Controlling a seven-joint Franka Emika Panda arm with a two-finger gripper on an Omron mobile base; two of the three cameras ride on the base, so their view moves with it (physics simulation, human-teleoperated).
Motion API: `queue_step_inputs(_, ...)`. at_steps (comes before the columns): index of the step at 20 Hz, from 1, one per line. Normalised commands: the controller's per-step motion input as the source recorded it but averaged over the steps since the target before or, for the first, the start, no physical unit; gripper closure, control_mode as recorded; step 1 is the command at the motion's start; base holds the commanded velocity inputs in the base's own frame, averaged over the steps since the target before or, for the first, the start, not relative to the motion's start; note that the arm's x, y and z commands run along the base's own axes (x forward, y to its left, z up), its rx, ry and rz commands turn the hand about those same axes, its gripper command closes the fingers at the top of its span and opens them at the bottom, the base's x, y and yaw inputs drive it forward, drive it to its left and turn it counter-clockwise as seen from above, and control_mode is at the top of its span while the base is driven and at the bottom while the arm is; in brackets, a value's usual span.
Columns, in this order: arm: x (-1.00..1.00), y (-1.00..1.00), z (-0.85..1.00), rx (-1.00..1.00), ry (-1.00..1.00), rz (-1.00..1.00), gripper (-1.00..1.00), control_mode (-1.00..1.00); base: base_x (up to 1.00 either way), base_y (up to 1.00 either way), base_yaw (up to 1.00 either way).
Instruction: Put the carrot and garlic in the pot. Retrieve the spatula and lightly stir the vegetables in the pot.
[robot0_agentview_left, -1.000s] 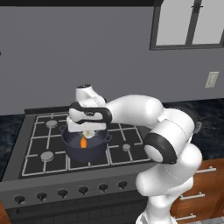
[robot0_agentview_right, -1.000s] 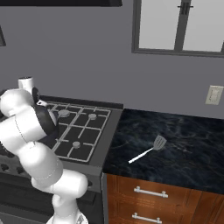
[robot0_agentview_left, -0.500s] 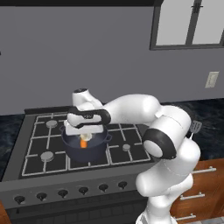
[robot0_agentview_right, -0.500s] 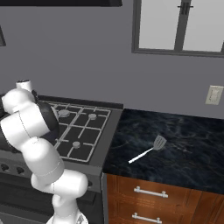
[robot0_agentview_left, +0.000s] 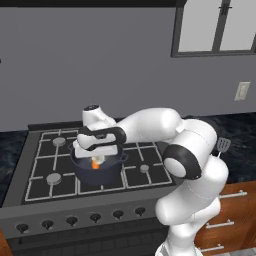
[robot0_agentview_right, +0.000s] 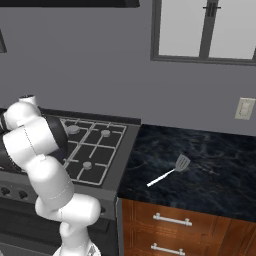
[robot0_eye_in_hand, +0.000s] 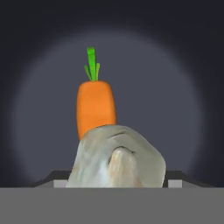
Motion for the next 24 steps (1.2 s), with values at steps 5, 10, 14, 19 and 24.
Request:
queue_step_inputs(5, 0.00, 0.00, -0.13, 0.00, 0.00, 0.00, 1.00, -1.00, 0.00, 0.00, 0.00)
queue_step_inputs(10, 0.00, 0.00, -0.10, 0.00, 0.00, 0.00, 1.00, -1.00, 0.00, 0.00, 0.00)
queue_step_inputs(14, 0.00, 0.00, -0.03, 0.00, 0.00, 0.00, -1.00, -1.00, 0.00, 0.00, 0.00)
queue_step_inputs(19, 0.00, 0.00, 0.00, 0.00, 0.00, 0.00, -1.00, -1.00, 0.00, 0.00, 0.00)
queue_step_inputs(24, 0.00, 0.00, 0.06, 0.00, -0.01, 0.00, -1.00, -1.00, 0.00, 0.00, 0.00)
